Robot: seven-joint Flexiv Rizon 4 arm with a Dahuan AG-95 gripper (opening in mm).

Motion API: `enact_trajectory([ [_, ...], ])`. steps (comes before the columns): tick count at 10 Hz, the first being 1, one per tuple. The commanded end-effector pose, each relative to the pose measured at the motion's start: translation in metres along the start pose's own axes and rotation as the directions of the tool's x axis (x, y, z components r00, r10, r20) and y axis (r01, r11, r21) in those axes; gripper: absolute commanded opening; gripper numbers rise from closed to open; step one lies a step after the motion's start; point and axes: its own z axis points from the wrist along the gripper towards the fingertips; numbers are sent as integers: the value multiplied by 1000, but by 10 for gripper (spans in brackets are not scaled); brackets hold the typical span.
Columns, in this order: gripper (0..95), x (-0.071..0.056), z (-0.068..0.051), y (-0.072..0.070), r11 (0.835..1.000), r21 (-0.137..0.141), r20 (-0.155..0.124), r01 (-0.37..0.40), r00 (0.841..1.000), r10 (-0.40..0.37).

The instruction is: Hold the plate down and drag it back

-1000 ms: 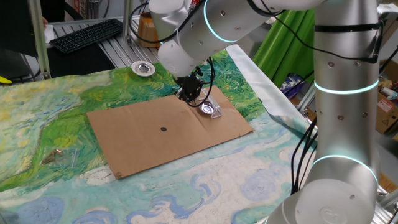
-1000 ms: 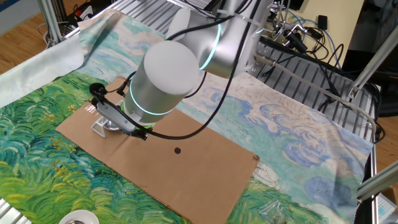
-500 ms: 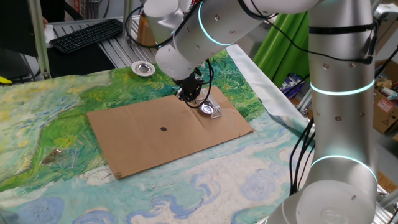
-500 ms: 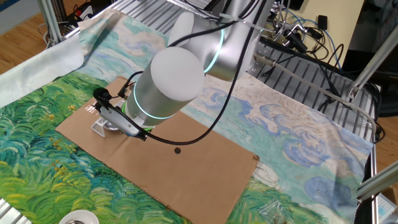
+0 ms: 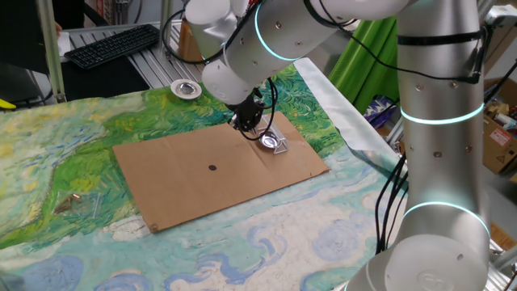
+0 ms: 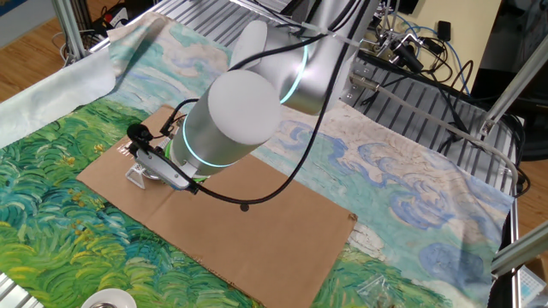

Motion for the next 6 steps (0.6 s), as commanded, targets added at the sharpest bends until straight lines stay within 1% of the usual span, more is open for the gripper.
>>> enact_trajectory([
  [1, 0, 0, 1, 0, 1000, -4, -1, -5, 1000, 5],
  [5, 0, 0, 1, 0, 1000, -17, -5, -3, 1000, 3],
  [6, 0, 0, 1, 0, 999, -42, -5, 7, 1000, -7],
])
